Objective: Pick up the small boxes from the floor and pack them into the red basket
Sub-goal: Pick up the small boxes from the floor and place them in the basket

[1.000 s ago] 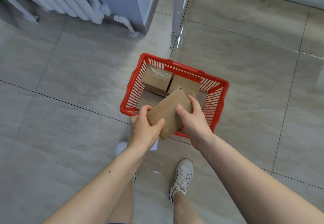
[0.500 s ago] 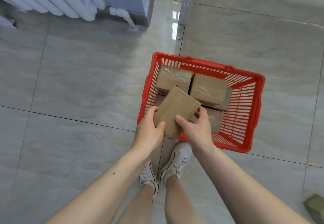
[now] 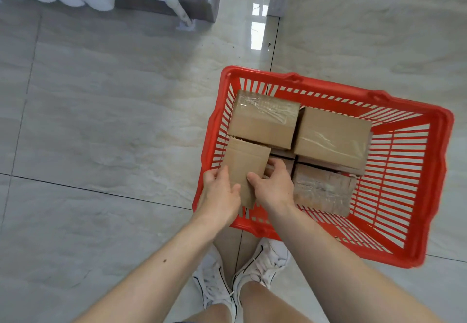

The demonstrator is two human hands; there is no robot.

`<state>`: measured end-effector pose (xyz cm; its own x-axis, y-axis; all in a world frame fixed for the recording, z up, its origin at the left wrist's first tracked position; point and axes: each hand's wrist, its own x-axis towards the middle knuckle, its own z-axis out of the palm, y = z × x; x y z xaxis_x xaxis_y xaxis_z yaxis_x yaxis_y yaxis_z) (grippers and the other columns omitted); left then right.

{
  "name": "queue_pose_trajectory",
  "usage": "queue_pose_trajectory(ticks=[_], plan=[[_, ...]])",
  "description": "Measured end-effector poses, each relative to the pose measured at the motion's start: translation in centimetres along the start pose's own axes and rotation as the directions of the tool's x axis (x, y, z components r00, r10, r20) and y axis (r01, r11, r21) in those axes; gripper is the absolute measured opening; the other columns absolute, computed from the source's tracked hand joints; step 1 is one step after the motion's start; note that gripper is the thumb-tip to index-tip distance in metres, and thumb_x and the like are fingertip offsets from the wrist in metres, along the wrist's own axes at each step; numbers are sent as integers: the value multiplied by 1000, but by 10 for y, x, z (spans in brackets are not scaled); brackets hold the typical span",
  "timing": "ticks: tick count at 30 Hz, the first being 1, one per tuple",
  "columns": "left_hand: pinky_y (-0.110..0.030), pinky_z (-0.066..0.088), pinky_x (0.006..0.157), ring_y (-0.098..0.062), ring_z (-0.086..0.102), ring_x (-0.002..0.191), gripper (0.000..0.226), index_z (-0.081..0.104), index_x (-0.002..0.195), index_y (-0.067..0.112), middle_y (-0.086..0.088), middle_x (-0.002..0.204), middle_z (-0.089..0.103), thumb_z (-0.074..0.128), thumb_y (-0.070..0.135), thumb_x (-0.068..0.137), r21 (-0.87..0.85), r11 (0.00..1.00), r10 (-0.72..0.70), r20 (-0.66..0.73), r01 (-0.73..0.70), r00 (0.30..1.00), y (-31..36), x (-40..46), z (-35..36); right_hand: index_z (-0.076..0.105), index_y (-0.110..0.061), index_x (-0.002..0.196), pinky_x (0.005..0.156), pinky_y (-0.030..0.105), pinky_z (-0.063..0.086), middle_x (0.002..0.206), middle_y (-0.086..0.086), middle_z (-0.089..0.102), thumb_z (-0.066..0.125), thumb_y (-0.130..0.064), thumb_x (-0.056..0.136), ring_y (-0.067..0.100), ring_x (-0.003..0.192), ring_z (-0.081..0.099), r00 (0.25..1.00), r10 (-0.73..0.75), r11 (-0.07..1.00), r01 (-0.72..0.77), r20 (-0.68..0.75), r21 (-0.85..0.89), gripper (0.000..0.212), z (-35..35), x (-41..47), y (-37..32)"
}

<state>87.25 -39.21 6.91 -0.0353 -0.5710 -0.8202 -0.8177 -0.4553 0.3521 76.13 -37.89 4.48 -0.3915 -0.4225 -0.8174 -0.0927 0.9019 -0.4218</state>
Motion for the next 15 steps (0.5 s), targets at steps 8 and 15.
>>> queue_pose_trajectory(ticks=[8,15], plan=[[-41,15,124,-21,3,153,66,15,157,14,-3,167,-3,44,31,100,95,992,75,87,-83,993,-5,12,8,42,-21,143,102,45,50,127,7,64,67,-15,87,27,118,61,1000,8,1000,-8,23,-10,61,18,20,6],[-31,7,122,-16,3,153,64,15,157,16,-1,167,1,43,32,102,75,994,73,86,-80,994,19,-21,-16,36,-17,148,107,39,44,140,7,53,67,-19,89,25,126,54,998,52,996,-55,36,76,66,-16,-14,-8]])
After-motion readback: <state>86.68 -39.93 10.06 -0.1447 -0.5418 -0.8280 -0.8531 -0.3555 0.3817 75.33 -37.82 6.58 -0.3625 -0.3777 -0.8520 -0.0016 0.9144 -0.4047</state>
